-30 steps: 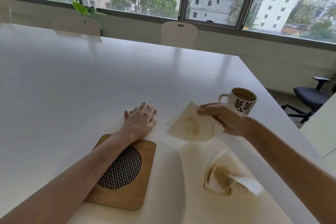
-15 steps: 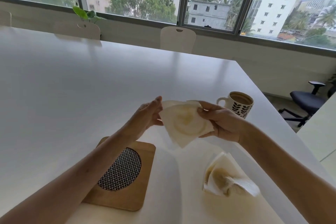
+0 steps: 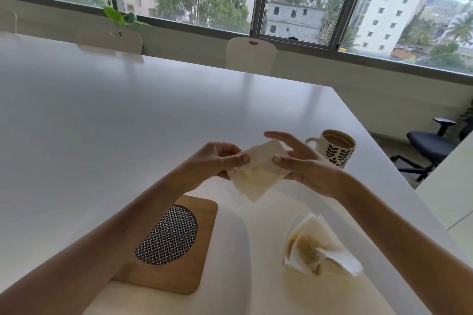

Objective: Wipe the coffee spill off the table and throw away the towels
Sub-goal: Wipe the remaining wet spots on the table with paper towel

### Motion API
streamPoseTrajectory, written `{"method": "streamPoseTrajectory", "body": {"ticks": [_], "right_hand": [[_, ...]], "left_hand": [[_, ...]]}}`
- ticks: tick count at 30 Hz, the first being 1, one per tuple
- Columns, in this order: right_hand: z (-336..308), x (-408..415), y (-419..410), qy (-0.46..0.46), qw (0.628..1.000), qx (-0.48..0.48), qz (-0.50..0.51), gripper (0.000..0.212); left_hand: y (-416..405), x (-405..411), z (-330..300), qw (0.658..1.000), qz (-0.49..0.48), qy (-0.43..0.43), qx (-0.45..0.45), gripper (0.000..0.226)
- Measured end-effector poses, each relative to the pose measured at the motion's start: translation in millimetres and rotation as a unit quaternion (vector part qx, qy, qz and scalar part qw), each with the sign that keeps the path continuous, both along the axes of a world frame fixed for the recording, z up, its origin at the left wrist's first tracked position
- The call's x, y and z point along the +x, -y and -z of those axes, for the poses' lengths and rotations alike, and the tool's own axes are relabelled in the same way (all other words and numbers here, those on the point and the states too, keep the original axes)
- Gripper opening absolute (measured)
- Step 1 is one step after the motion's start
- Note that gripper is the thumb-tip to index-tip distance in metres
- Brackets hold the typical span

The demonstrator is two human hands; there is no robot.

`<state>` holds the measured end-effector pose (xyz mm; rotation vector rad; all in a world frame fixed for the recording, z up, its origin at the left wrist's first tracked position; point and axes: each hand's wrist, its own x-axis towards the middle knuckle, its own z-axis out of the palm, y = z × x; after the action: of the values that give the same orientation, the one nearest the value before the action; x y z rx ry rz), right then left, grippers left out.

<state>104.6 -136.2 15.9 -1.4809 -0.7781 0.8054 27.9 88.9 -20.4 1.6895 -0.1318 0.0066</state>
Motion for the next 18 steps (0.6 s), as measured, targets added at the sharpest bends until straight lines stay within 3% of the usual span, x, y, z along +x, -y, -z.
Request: {"method": "streamPoseTrajectory", "body": {"ticks": [4, 7, 8, 10, 11, 12, 16, 18], "right_hand": [[-9.1, -8.3, -13.0, 0.091, 0.99, -0.037, 0.098, 0.026], [-11.0, -0.6, -19.1, 0.157, 0.969, -0.063, 0.18, 0.017], [-9.4, 5.0, -18.9, 0.236, 0.941, -0.074, 0.232, 0.017], [-4.4, 17.4, -15.9, 0.452, 0.823, -0.11, 0.326, 0.019], [-1.2, 23.1, -13.9, 0.536, 0.762, -0.113, 0.345, 0.021], [2.4, 27.9, -12.1, 0.586, 0.724, -0.113, 0.345, 0.023], [28.3, 43.2, -13.7, 0.667, 0.65, -0.182, 0.314, 0.013], [44.0, 48.4, -22.3, 0.634, 0.669, -0.264, 0.283, 0.01]], "left_hand": [[1.8, 6.4, -4.0, 0.997, -0.009, 0.019, 0.079, 0.024], [-5.3, 9.2, 3.5, 0.966, -0.096, 0.102, 0.216, 0.024], [-10.8, 9.3, 8.6, 0.944, -0.128, 0.128, 0.277, 0.028], [-22.3, 7.7, 21.4, 0.9, -0.184, 0.141, 0.37, 0.032], [-26.7, 5.7, 27.2, 0.881, -0.206, 0.133, 0.403, 0.033], [-30.1, 3.9, 32.5, 0.864, -0.223, 0.123, 0.435, 0.033], [-35.2, 2.6, 45.1, 0.828, -0.228, 0.085, 0.504, 0.035], [-35.2, 4.2, 47.3, 0.823, -0.216, 0.07, 0.521, 0.033]]}}
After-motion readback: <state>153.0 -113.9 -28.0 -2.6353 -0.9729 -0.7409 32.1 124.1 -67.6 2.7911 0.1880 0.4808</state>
